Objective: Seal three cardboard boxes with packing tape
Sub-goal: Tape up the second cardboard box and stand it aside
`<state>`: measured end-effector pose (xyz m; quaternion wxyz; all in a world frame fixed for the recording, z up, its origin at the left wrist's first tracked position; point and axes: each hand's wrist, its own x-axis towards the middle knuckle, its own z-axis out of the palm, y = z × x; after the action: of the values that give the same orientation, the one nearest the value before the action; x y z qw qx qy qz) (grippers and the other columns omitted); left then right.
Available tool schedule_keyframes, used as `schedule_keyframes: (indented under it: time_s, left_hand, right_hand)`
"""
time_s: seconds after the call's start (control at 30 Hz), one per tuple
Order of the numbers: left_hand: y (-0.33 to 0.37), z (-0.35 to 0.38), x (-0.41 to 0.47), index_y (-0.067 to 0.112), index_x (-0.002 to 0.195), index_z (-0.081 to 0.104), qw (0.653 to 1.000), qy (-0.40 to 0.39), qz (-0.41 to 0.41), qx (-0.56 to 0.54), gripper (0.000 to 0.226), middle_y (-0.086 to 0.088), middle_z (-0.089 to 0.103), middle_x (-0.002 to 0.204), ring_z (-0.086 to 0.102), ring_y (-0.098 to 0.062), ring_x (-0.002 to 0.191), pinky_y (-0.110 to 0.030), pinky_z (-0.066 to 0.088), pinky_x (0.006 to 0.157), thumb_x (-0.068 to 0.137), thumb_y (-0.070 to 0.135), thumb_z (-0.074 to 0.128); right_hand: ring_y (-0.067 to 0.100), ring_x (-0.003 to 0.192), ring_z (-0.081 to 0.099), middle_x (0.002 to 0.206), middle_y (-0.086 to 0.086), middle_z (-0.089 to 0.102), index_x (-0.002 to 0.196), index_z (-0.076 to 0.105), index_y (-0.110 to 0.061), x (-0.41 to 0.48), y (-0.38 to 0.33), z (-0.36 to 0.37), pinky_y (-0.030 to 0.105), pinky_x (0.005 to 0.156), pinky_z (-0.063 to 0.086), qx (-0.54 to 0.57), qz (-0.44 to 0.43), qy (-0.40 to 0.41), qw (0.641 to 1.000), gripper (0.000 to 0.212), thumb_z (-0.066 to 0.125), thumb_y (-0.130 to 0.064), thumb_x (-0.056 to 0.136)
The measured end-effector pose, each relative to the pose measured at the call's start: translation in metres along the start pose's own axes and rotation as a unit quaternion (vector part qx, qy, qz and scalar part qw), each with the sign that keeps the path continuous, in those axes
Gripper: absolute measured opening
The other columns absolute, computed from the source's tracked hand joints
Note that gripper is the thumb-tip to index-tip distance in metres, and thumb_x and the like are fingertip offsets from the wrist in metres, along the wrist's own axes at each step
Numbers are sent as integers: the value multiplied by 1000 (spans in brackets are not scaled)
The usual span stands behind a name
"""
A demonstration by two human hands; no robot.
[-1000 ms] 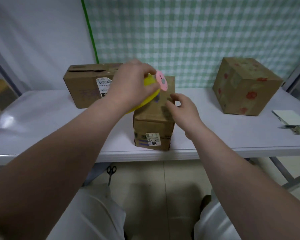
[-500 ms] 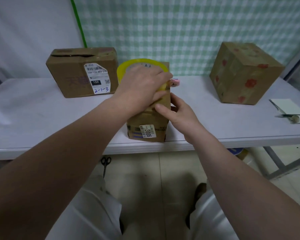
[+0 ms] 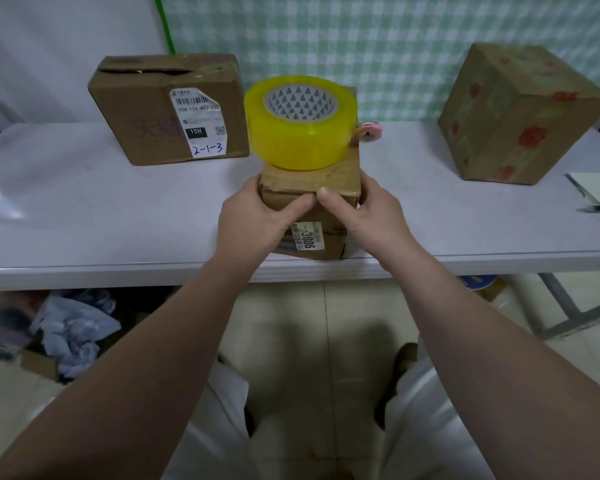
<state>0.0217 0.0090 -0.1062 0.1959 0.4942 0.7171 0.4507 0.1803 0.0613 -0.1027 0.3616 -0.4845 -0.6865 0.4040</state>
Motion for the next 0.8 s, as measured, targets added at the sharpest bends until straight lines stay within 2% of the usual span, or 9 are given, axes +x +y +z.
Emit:
schedule_keyframes:
  time_s: [0.1, 0.17, 0.27, 0.33, 0.4, 0.5, 0.6, 0.67, 0.8]
  left_hand:
    - [-3, 2, 4, 19, 114, 59, 999, 12, 19, 36, 67, 2, 68, 107, 63, -15, 100, -25, 47, 80, 67, 65, 71]
    - [-6, 4, 2, 17, 119, 55, 997, 13, 36, 74, 75, -1, 68, 109, 62, -19, 103, -26, 46, 80, 64, 64, 74]
    - [-9, 7, 0, 13, 125, 49, 993, 4, 42, 112, 85, -4, 67, 112, 61, -24, 104, -25, 42, 77, 60, 60, 79]
    - [-9, 7, 0, 12, 126, 48, 990, 2, 45, 135, 87, -6, 66, 112, 61, -25, 104, -25, 41, 75, 60, 58, 80]
    - [-9, 5, 1, 12, 127, 47, 988, -11, 45, 147, 86, -5, 66, 113, 61, -25, 104, -26, 41, 77, 60, 53, 83]
    - [-12, -4, 1, 20, 126, 49, 997, -67, 18, 45, 81, 7, 65, 111, 62, -12, 99, -27, 49, 84, 62, 60, 78]
    - [-8, -13, 0, 26, 121, 52, 993, -100, -32, -52, 55, 14, 61, 103, 62, -5, 94, -37, 54, 85, 83, 66, 51]
    - [-2, -16, 2, 28, 116, 52, 987, -104, -69, -97, 47, 12, 59, 102, 62, -11, 97, -40, 56, 81, 92, 64, 35]
    - [3, -13, 1, 24, 109, 52, 990, -98, -67, -79, 57, 11, 60, 96, 61, -10, 90, -46, 54, 85, 85, 73, 36]
  right_hand:
    - [0, 94, 62, 100, -15, 66, 118, 60, -29, 2, 3, 0, 17, 83, 49, -27, -5, 13, 1000, 53, 75, -54, 74]
    - [-12, 79, 57, 88, -20, 61, 113, 61, -28, 3, 7, 0, 4, 70, 43, -47, -10, 16, 999, 44, 76, -46, 76]
    - [-25, 66, 52, 79, -27, 55, 102, 56, -30, 2, 16, -1, -1, 60, 39, -60, -7, 10, 998, 37, 81, -33, 74]
    - [-21, 72, 56, 82, -25, 58, 107, 58, -27, 1, 20, -3, 0, 64, 42, -67, -8, -3, 998, 45, 85, -28, 70]
    - [-7, 89, 63, 95, -17, 65, 121, 60, -21, 1, 19, -6, 9, 77, 50, -73, -2, -17, 997, 62, 87, -29, 66]
    - [-4, 85, 62, 101, -14, 66, 121, 61, -24, 4, 10, -12, 15, 79, 53, -97, 0, -33, 995, 59, 80, -46, 70]
    - [-5, 73, 59, 93, -14, 64, 114, 63, -26, 9, 4, -14, 21, 71, 53, -99, 8, -27, 995, 49, 70, -56, 76]
    - [-7, 71, 54, 96, -12, 61, 120, 62, -22, 9, 6, -13, 7, 64, 45, -109, 4, -24, 994, 53, 70, -53, 78]
    - [-2, 85, 57, 95, -15, 59, 125, 60, -22, 3, 13, -11, -7, 62, 36, -107, -1, -22, 994, 58, 81, -38, 73]
